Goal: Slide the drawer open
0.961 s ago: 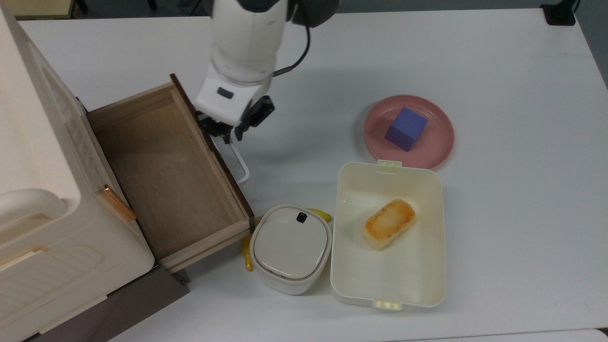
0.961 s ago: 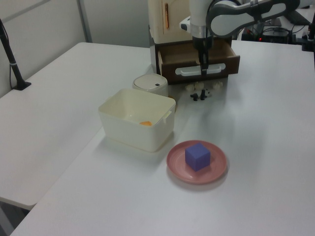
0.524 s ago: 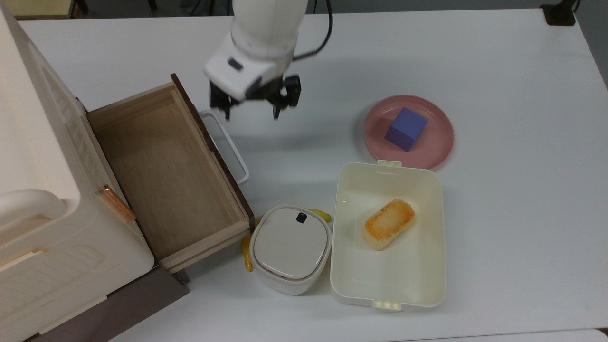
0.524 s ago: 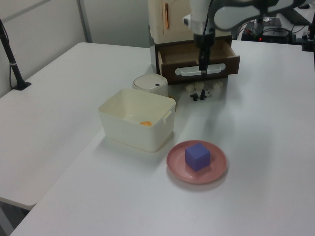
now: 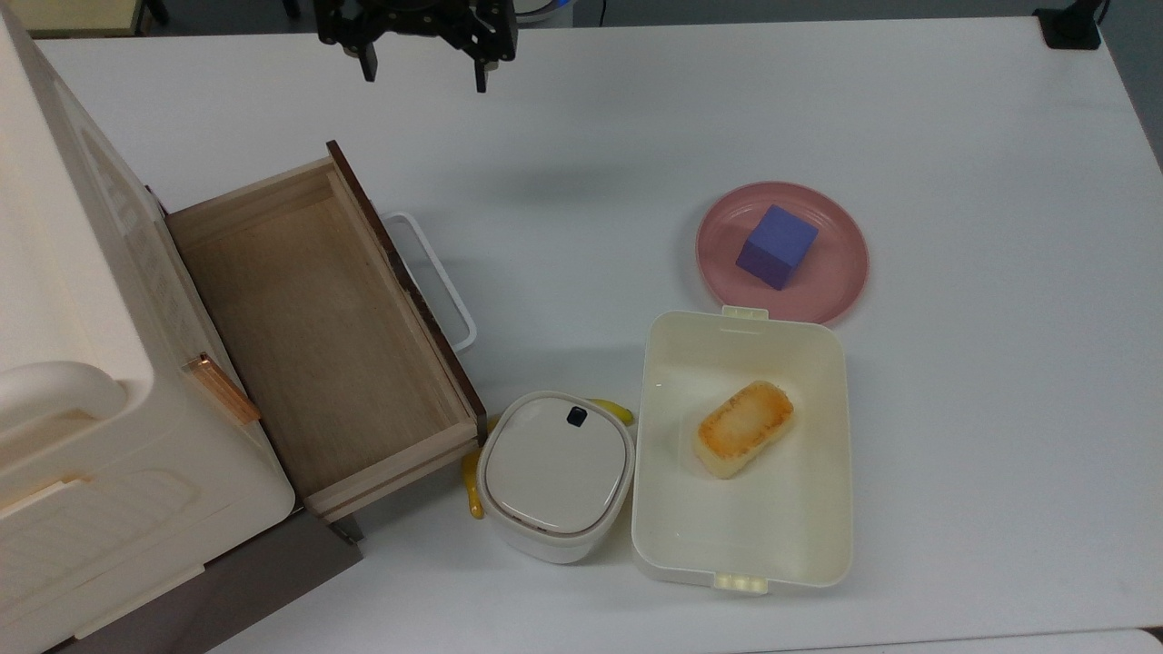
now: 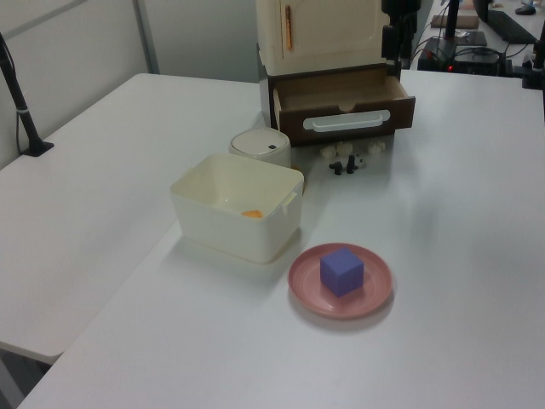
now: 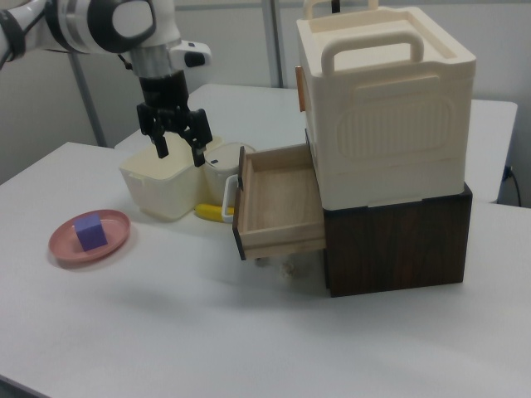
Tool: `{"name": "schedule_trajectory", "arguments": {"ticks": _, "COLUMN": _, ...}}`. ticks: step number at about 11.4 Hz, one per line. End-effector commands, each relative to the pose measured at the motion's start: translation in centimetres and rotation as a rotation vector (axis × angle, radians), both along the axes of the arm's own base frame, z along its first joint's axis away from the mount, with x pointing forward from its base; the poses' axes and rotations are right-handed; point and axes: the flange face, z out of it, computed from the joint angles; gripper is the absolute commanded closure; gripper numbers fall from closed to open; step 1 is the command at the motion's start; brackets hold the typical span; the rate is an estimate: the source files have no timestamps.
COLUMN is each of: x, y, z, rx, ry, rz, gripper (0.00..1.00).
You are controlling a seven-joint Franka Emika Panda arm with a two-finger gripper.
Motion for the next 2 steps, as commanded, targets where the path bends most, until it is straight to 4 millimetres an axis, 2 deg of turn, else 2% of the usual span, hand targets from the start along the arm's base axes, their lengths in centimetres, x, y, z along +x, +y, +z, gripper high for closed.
{"name": "schedule_trajectory", "arguments": {"ticks": 1, "x": -1.02, "y": 0.37, "z": 0.18, "rx": 0.038, "ry": 0.002, "rz": -0.028, "gripper": 0.00}}
{"name": "schedule_trajectory", "arguments": {"ticks": 2, "x": -1.22, "y": 0.54, "z": -0.15, "rx": 0.039, "ry": 0.008, "rz": -0.025, "gripper": 0.00}}
